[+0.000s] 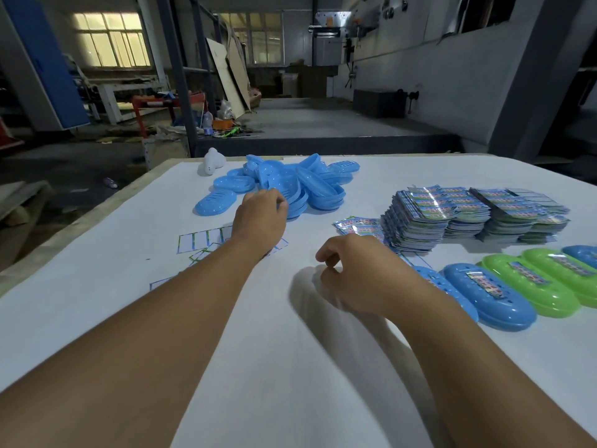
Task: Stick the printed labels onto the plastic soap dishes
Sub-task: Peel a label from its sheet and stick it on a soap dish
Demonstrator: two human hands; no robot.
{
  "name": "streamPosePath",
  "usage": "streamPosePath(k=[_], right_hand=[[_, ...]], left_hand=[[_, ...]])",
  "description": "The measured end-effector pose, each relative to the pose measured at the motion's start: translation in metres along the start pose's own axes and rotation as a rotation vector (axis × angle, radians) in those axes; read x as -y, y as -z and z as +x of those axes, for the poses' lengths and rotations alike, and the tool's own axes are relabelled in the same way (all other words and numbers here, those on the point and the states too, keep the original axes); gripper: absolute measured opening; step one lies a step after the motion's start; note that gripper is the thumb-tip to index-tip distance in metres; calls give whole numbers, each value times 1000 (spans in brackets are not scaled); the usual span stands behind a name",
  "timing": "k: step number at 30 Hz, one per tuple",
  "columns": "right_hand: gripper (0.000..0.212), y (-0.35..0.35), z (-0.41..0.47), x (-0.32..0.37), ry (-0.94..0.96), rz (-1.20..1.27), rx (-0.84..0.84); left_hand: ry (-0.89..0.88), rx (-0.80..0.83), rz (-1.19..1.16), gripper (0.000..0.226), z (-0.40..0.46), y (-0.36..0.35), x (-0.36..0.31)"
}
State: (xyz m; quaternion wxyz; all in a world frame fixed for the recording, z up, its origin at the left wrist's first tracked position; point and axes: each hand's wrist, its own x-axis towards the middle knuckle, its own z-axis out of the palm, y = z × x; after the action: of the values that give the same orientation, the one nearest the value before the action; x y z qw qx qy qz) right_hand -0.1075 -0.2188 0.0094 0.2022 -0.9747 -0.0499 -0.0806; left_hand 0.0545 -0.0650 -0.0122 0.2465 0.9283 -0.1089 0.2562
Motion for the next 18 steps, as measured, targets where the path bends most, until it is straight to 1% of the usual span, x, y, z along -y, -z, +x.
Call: streamPosePath(k=[3, 5, 7, 10, 12, 14, 16, 18], right_hand=[[34, 1, -1, 0, -4, 11, 17], [34, 1, -1, -1, -15, 22, 19], [35, 1, -1, -1, -24, 37, 20], [38, 1, 1, -3, -29, 61, -2], [44, 0, 2, -2, -23, 80, -58], [53, -1, 4, -1, -2, 79, -149], [64, 0, 4, 0, 26, 104, -238], [76, 1, 3, 0, 52, 150, -282]], left_hand=[[107, -13, -213, 10, 1, 4, -1], [188, -27, -357, 8, 2, 11, -5], [263, -61, -473, 11, -1, 20, -12], [339, -126, -557, 19, -13, 36, -25], [365, -151, -626, 24, -27, 46, -32], [417, -143, -701, 24, -43, 55, -37], [484, -97, -765, 23, -60, 59, -39], [532, -34, -834, 22, -75, 60, -39]])
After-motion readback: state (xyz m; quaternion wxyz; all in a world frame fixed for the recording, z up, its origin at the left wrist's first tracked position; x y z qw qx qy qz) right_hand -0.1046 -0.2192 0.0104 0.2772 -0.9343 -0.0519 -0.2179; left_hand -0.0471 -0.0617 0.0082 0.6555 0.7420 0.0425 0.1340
